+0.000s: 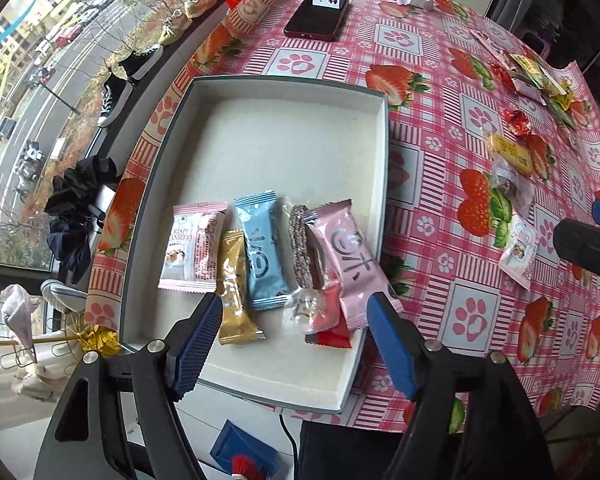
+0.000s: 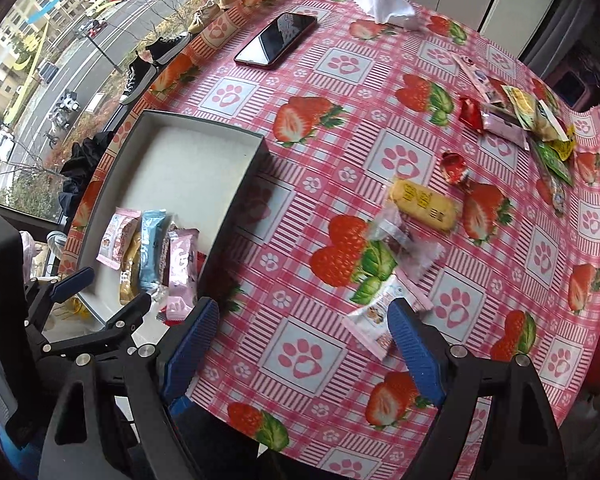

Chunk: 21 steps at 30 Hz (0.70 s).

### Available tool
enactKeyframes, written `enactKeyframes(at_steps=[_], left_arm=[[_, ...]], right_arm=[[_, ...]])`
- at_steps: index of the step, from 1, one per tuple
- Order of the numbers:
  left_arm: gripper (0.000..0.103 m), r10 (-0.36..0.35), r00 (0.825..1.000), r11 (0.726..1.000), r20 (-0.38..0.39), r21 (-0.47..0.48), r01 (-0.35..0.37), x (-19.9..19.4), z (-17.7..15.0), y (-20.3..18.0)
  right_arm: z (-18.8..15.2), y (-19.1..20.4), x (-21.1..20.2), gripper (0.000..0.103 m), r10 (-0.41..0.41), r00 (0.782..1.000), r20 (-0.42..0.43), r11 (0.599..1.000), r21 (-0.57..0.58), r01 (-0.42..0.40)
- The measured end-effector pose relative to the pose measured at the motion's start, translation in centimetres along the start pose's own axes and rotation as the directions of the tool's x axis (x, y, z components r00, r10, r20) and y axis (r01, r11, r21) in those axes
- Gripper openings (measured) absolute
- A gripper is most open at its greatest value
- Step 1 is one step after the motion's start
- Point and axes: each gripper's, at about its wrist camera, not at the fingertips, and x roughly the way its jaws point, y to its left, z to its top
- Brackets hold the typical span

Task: Organize snacks
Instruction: 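Lift both open tools away from the tray toward the remaining snacks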

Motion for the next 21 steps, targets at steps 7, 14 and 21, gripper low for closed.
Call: enactKeyframes(at_steps=[7,14,21], left_arm=[[0.079,0.026,0.999,0.999,0.031,0.030,-0.027,-2.1,-0.9,-2.5],[0.079,0.054,0.997,0.997,0.055,0.046,-0.056,-3.4,-1.0,-4.0],[0.079,0.091,0.991,0.991,0.096,0.084,-0.099,-4.9,-0.6,-4.9]], right_arm=[[-2.3,-2.2,-1.9,0.087,-0.031,0.999,0.043,0.999,-0.024,0.032],[-3.3,-3.4,-3.2,0.087,-0.023,0.998,0.066,0.999,-0.026,0.025],[-3.3,-4.5,-3.5,0.087,-0.002,0.997,0.081,1.000,0.004,0.002]])
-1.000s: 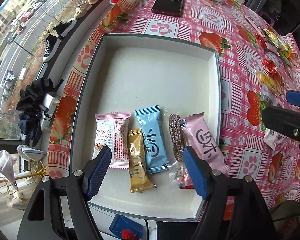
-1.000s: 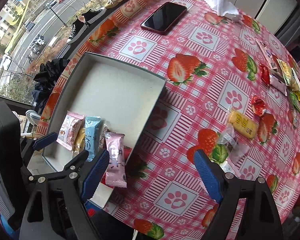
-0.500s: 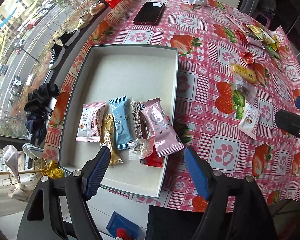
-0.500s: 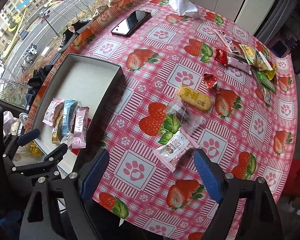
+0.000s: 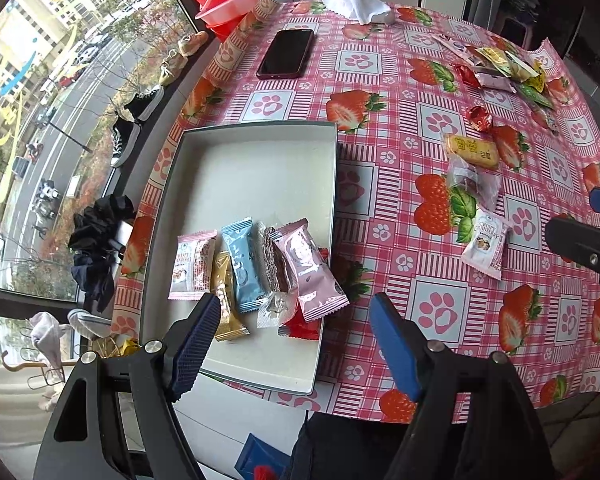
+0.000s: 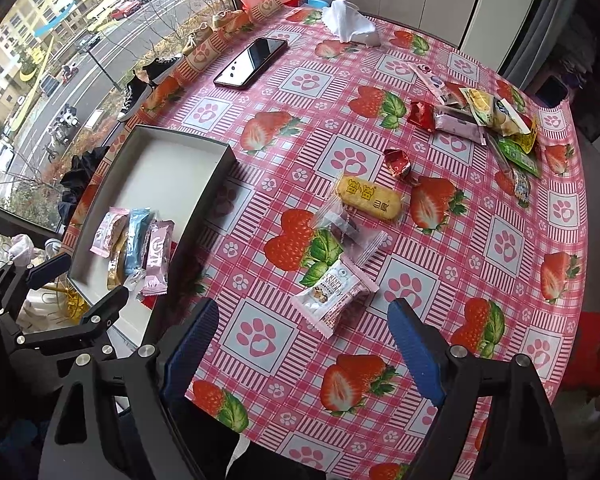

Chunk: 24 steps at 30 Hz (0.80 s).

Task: Organize snacks
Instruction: 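Lift both open tools away from the tray toward the remaining snacks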

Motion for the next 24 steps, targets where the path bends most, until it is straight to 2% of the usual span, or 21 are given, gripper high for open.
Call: enactKeyframes(at_steps=[6,16,24], left_arm=[[0.081,0.009,0.999,1.000,0.048,0.027,-0.010,-1.5,0.6,-0.5],[0.081,0.026,0.999,0.998,0.024,0.051,-0.027,-1.5,0.6,0.0],[0.081,0.054,0.998,0.998,0.028,0.022,-0.055,-2.0,0.9,1.1]], right_arm=[[-0.1,-1.2,0.1,0.087,0.006,1.000,-0.008,0.999,0.036,-0.006],[-0.5,-2.5,2.1,0.087,0.041,0.997,-0.063,0.991,0.126,-0.033],[0.0,-2.0,1.9,0.087,0.068,0.996,-0.060,0.990,0.125,-0.060]])
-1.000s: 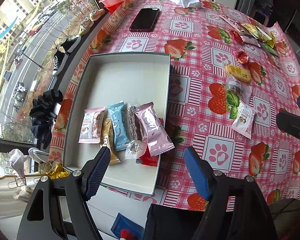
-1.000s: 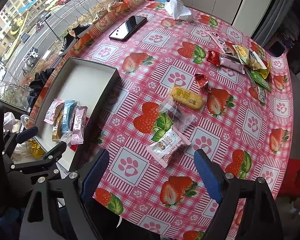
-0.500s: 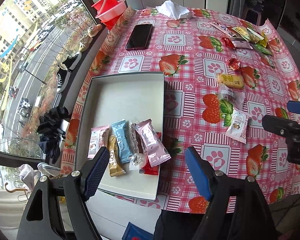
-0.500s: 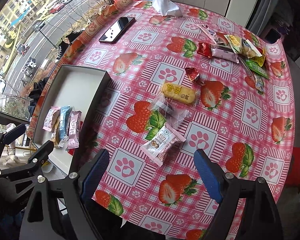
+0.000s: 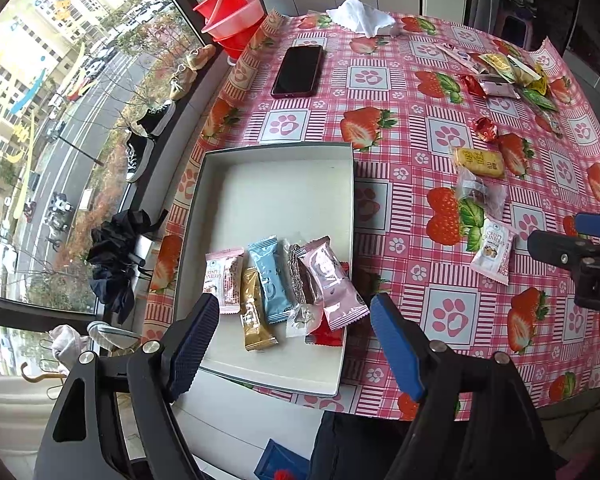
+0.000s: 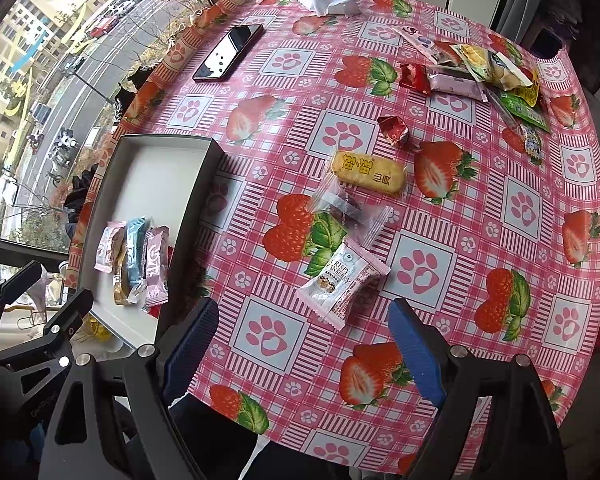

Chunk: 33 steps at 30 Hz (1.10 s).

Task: Organize snacks
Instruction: 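Lift both open tools away from the tray toward the remaining snacks, then grip the clear wrapped snack with the left tool while the right tool reaches the Crispy Cranberry packet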

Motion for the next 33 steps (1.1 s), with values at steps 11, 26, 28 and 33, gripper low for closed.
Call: enactKeyframes(at_steps=[11,26,28,33], left_arm=[[0.081,-0.040,0.999,0.997,-0.035,0.058,0.042,1.0,0.2,-2.0],[0.081,-0.314,0.912,0.909,-0.264,0.194,0.369,10.0,5.6,-11.1],[0.081,-0.337,0.899,0.899,-0.280,0.187,0.395,11.1,7.2,-12.3],[0.081,-0.466,0.814,0.875,-0.346,-0.045,0.482,14.2,10.9,-13.4]], right_arm=[[-0.8,-3.0,1.0,0.087,0.000,0.999,-0.040,0.996,0.088,0.004],[-8.7,-11.5,10.8,0.087,-0.060,0.935,-0.348,0.907,0.372,0.197],[-9.6,-12.2,11.8,0.087,-0.060,0.928,-0.367,0.889,0.404,0.217],[-10.7,-12.7,12.3,0.103,-0.088,0.932,-0.353,0.857,0.451,0.251]])
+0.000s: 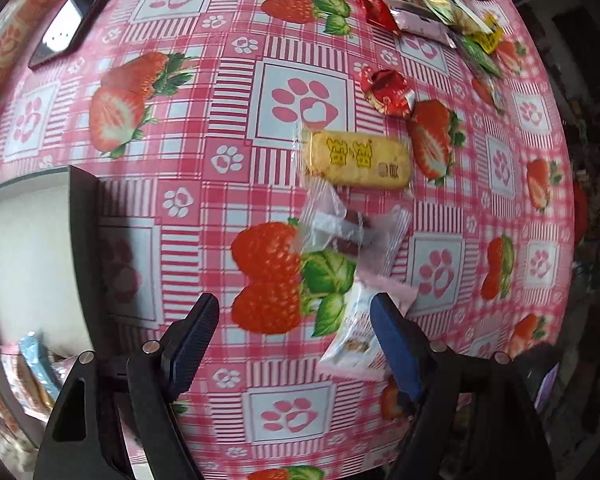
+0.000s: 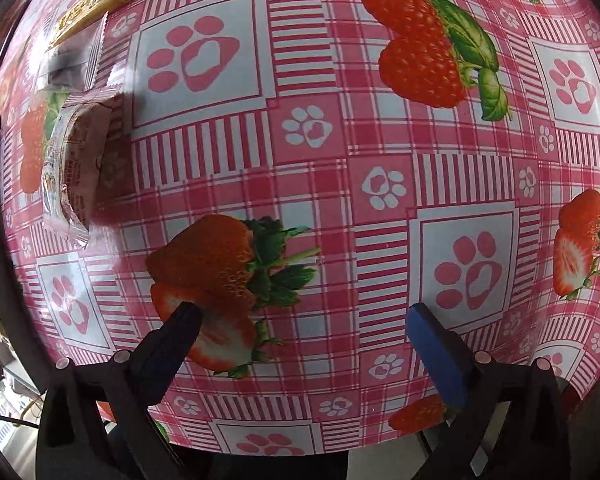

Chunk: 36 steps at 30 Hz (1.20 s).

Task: Organize snacks
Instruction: 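Grip the clear wrapped snack with the left tool while the right tool reaches the Crispy Cranberry packet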

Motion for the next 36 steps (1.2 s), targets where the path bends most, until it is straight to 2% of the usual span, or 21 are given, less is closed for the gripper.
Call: enactKeyframes(at_steps=[4,7,12,15,19,20,23,27,28,29,31,32,33,34,36], left_arm=[[0.081,-0.071,0.996,0.978,-0.051,-0.199,0.060,1.7,2.0,0.3],[0.081,-0.082,0.994,0.953,-0.070,-0.297,0.057,3.0,2.7,0.0],[0.083,0.006,0.998,0.945,-0.070,-0.325,-0.029,3.9,2.7,-1.6],[0.082,0.037,0.997,0.938,-0.061,-0.342,-0.056,4.0,2.6,-2.3],[0.080,0.055,0.997,0.923,-0.050,-0.379,-0.070,4.2,2.4,-2.6],[0.077,0.043,0.998,0.913,-0.046,-0.403,-0.058,4.0,2.1,-2.4],[0.076,-0.054,0.998,0.871,-0.028,-0.490,0.033,3.7,1.9,-1.3],[0.077,-0.084,0.996,0.801,-0.004,-0.595,0.065,3.8,1.7,-0.3],[0.077,-0.077,0.997,0.797,-0.003,-0.601,0.060,3.8,1.8,-0.3],[0.077,-0.061,0.998,0.809,-0.014,-0.587,0.041,3.9,1.9,-0.4],[0.071,0.005,0.999,0.852,-0.048,-0.522,-0.029,3.9,2.1,-1.2],[0.061,0.042,0.997,0.873,-0.061,-0.484,-0.066,3.8,2.4,-1.8],[0.044,0.059,0.997,0.894,-0.058,-0.442,-0.079,3.7,2.4,-2.1],[0.032,0.065,0.996,0.915,-0.059,-0.394,-0.084,3.6,2.4,-2.4],[0.030,0.064,0.996,0.948,-0.070,-0.307,-0.082,3.4,2.0,-2.4]], right_arm=[[0.1,-0.7,0.0,0.103,0.017,1.000,0.015,0.999,0.042,-0.018],[-0.1,-1.1,-0.2,0.103,0.022,0.999,0.028,0.999,0.038,-0.023],[-0.4,-1.3,0.0,0.103,0.020,0.998,0.056,0.999,0.039,-0.022],[-0.8,-1.5,0.1,0.103,0.019,0.998,0.058,0.999,0.032,-0.021],[0.0,-0.9,0.4,0.103,0.017,1.000,-0.022,1.000,0.004,-0.017],[0.5,-0.7,0.6,0.103,0.014,0.999,-0.048,1.000,-0.013,-0.015],[1.0,-0.3,1.0,0.103,-0.002,0.994,-0.111,0.998,-0.069,-0.005],[1.1,-0.1,1.1,0.103,-0.006,0.992,-0.125,0.997,-0.076,-0.004],[1.0,0.0,1.1,0.103,-0.007,0.992,-0.123,0.997,-0.081,-0.003],[1.1,0.1,1.2,0.103,-0.009,0.993,-0.120,0.996,-0.089,-0.001],[0.9,0.2,1.2,0.103,-0.014,0.993,-0.116,0.995,-0.103,0.002],[0.7,0.5,1.3,0.103,-0.017,0.993,-0.119,0.994,-0.113,0.004],[0.7,0.7,1.4,0.103,-0.022,0.992,-0.127,0.992,-0.125,0.006],[0.6,0.9,1.4,0.103,-0.027,0.990,-0.136,0.991,-0.136,0.008],[0.5,1.2,1.6,0.103,-0.031,0.988,-0.152,0.989,-0.146,0.009]])
